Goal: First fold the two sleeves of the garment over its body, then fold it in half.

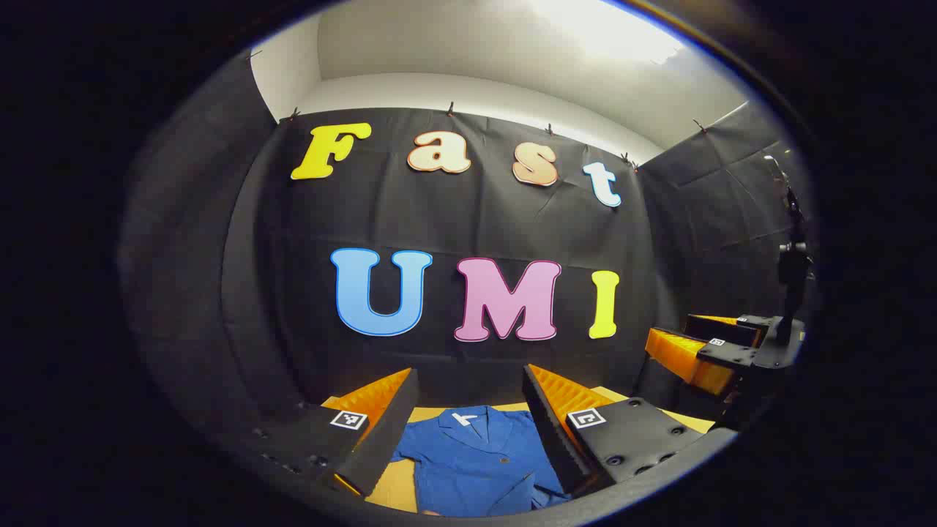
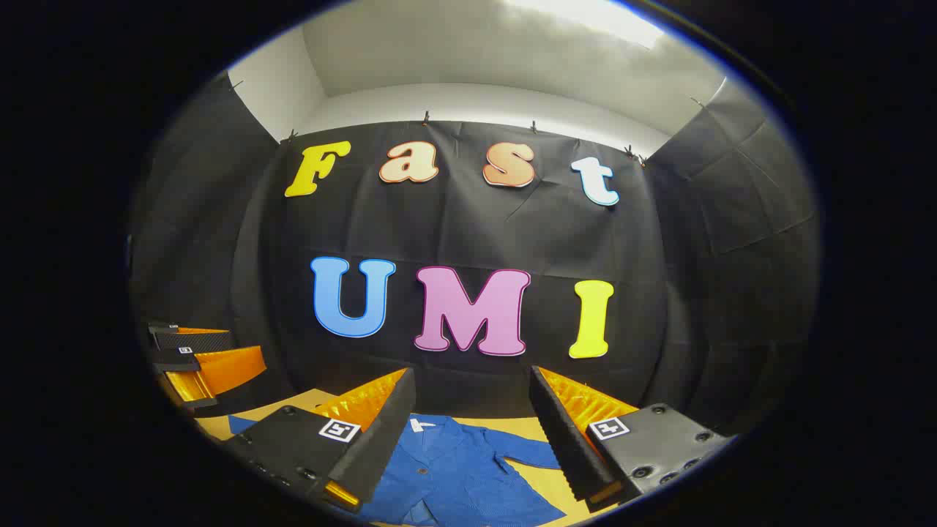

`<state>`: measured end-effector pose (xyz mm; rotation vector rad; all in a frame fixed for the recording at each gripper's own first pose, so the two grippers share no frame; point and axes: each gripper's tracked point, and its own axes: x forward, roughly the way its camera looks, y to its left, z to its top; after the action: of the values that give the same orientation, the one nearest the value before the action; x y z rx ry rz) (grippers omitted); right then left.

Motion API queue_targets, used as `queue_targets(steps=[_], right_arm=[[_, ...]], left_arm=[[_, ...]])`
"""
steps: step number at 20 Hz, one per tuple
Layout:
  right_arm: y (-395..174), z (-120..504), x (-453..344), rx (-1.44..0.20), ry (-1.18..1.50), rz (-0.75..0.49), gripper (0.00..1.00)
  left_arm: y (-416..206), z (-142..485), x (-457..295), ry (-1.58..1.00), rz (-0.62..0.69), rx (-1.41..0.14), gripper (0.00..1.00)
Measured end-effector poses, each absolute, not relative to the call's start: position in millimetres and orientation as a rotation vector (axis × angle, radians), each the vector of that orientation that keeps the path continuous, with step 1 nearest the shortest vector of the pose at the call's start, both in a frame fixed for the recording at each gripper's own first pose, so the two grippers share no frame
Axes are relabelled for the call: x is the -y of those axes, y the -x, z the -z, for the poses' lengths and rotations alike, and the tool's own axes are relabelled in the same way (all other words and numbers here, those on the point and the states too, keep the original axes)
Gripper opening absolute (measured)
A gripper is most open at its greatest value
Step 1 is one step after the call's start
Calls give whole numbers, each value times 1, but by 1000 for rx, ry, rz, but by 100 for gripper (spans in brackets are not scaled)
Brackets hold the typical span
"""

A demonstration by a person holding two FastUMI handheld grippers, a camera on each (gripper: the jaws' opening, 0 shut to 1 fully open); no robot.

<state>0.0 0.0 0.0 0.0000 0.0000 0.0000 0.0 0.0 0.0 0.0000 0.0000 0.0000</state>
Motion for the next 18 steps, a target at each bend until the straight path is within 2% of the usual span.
queue_targets(steps=[3,4,6,7,8,11,12,13,14,15,18], right_arm=[[1,-1,-1,-8,-19,-6,92],[3,-2,0,-8,-19,-8,100],[8,-6,3,5,0,-3,97],[9,-7,4,9,10,-2,92],[9,-6,4,10,16,-2,97],[8,-2,8,-6,5,6,92],[9,0,12,-10,3,17,97],[9,2,16,-12,-4,26,92],[7,2,16,-16,-15,28,92],[6,5,16,-21,-21,28,97],[6,10,16,-28,-11,22,97]], left_arm=[[2,-6,-7,-30,-36,11,82],[3,-14,-9,-39,-46,36,81],[4,-18,-8,-54,-55,60,81],[5,-15,-8,-64,-58,56,82],[6,-11,-7,-75,-55,47,82],[9,-7,-10,-98,-70,42,81],[9,-7,-8,-95,-66,44,82],[8,-6,-9,-90,-69,46,82],[7,-7,-10,-86,-73,46,82],[7,-4,-11,-81,-78,46,82],[5,1,-15,-63,-93,34,82]])
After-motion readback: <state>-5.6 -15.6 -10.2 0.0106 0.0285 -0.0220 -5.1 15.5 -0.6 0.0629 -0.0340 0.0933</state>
